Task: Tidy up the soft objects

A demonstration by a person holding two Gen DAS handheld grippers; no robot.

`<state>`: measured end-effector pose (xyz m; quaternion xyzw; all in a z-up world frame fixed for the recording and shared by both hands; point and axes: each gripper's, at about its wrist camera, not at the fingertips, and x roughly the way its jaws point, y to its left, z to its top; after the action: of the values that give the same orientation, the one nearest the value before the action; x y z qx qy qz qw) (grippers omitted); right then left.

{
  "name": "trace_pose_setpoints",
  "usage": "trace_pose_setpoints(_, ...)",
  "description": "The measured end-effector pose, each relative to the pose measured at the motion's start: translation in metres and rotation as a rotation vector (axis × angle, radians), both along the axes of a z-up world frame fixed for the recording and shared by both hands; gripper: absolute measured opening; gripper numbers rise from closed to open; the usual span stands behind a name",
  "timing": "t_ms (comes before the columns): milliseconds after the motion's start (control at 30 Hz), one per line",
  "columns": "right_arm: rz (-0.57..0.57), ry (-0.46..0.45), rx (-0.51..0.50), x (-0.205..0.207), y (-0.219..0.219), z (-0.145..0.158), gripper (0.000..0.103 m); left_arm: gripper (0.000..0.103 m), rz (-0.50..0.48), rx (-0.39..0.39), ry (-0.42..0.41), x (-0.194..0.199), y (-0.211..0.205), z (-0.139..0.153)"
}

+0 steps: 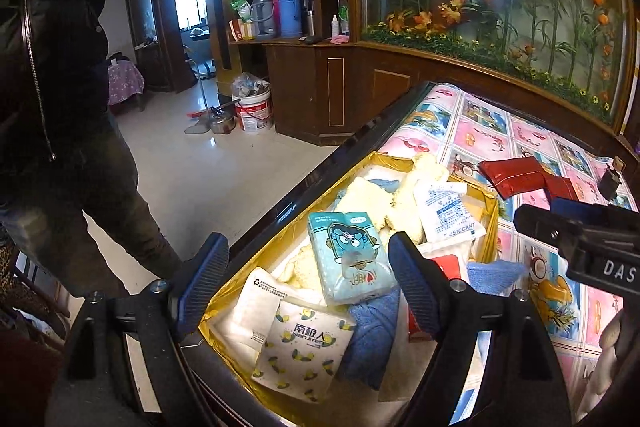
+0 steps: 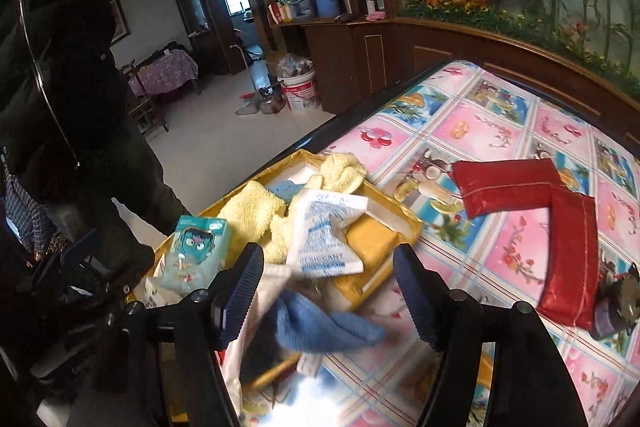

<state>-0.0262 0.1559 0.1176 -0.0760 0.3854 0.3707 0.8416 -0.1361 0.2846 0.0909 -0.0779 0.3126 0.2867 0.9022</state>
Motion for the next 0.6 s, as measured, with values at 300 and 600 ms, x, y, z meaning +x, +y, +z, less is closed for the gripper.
trace_pose_setpoints(300, -0.041, 0.01, 0.03, -0.013, -0.039, -0.001, 0.074, 0.083, -0.011, 0.046, -0.013, -0.001, -0.022, 0.012)
trace_pose_setpoints(600, -0.064, 0.026, 0.033, -0.025, -0.064, -0.015, 0.074, 0.085, -0.001, 0.108, -0.038, -0.002, -0.042, 0.023)
